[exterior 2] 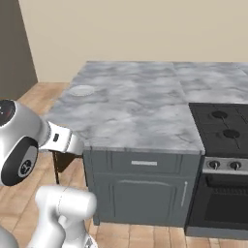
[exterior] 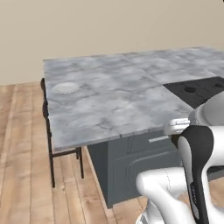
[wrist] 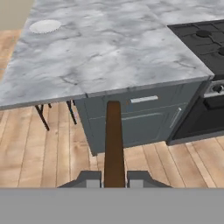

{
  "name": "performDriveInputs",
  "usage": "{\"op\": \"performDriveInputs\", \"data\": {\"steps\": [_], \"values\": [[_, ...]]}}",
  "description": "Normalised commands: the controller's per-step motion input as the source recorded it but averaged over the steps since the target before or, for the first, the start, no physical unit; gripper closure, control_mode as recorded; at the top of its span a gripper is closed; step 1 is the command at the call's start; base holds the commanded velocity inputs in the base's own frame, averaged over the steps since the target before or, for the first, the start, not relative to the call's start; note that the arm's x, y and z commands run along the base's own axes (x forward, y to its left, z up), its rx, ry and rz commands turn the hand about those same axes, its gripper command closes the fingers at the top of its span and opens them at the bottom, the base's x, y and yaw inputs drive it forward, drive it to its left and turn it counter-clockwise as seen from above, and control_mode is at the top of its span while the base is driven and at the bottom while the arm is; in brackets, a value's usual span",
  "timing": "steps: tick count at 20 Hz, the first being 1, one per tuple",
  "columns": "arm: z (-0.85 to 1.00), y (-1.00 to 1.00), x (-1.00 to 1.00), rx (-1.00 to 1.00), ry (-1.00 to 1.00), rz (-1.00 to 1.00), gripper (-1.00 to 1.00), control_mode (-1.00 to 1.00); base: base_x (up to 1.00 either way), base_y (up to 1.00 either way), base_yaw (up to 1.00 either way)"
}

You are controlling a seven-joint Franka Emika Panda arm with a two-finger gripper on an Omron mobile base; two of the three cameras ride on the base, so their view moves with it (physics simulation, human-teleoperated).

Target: Start the toaster. Once the lever pops up, take the bread to the plate on the dining counter.

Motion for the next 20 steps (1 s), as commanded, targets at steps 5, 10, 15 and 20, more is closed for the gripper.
{"op": "performDriveInputs", "data": {"steps": [5, 10, 15, 20], "values": [[0.0, 0.0, 0.0, 0.0, 0.0, 0.0, 1.0, 1.0, 0.39, 1.0, -0.32], [0.0, 0.0, 0.0, 0.0, 0.0, 0.0, 1.0, 1.0, 0.43, 1.0, -0.38], [0.0, 0.0, 0.0, 0.0, 0.0, 0.0, 1.0, 1.0, 0.2, 1.0, -0.45], [0.0, 0.0, 0.0, 0.0, 0.0, 0.0, 1.0, 1.0, 0.0, 1.0, -0.49]]}}
